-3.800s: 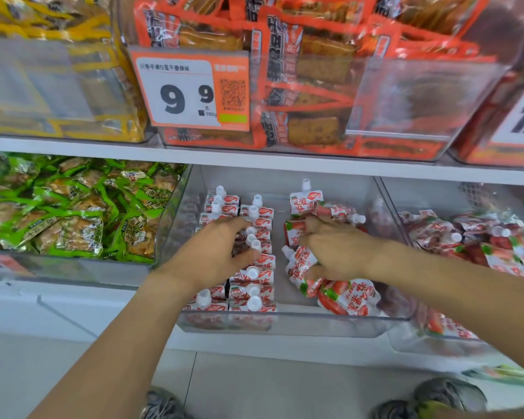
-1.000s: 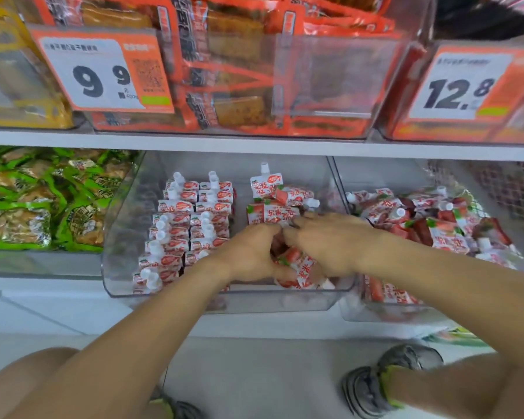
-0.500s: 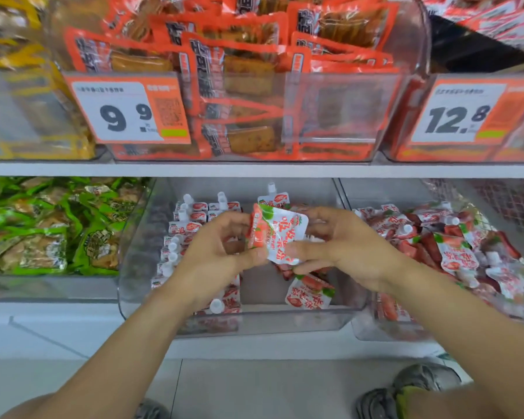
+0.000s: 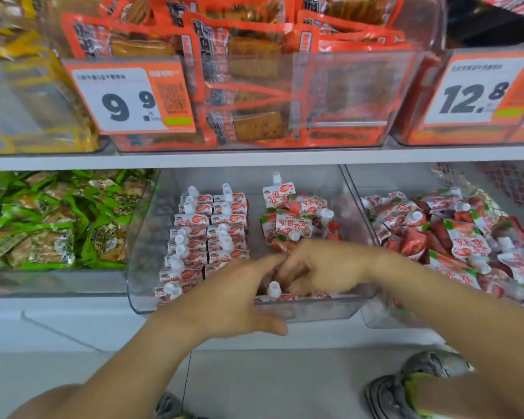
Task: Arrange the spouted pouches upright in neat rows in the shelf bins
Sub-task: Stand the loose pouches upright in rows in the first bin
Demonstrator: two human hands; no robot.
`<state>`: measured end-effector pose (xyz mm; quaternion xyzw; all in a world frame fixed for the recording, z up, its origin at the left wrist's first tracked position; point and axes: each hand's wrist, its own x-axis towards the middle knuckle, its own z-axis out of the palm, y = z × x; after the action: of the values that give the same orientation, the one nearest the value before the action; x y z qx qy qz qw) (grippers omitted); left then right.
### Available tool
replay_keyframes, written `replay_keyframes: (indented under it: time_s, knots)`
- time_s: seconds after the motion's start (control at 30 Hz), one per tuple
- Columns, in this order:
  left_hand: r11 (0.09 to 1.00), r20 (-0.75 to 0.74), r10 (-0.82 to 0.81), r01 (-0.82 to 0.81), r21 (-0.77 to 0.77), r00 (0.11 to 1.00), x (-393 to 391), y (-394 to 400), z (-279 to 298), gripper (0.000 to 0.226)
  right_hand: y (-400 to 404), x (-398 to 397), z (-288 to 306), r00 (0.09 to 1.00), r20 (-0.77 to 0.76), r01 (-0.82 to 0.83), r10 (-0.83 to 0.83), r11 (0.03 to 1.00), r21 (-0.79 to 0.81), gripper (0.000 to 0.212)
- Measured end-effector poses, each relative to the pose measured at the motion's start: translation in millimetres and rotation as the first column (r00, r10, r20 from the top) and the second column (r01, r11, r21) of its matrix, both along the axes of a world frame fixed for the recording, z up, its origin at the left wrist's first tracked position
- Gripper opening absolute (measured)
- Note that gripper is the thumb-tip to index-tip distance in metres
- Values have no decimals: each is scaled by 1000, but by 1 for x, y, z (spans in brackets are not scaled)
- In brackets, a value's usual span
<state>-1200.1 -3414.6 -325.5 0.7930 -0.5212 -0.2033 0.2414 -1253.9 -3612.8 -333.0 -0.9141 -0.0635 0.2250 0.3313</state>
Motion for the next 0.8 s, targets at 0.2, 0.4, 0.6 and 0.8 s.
replay_keyframes:
  time_s: [0.2,0.4,0.6,0.8]
  knots:
    - [998,99,-14,9,56,995,7,1,-10,38,-24,15,20,992,-24,-124,123,940,-318,47]
    - [999,-42,-11,13,42,999,11,4,-10,33,-10,28,10,914,-180,-403,364,765,-502,56]
    - [996,-84,-47,54,78,995,18,8,-9,31,-12,21,6,888,-101,-414,449,684,-600,29]
    - [998,-141,-60,64,29,988,13,10,-6,33,-23,-5,44,941,142,-148,308,750,-644,1]
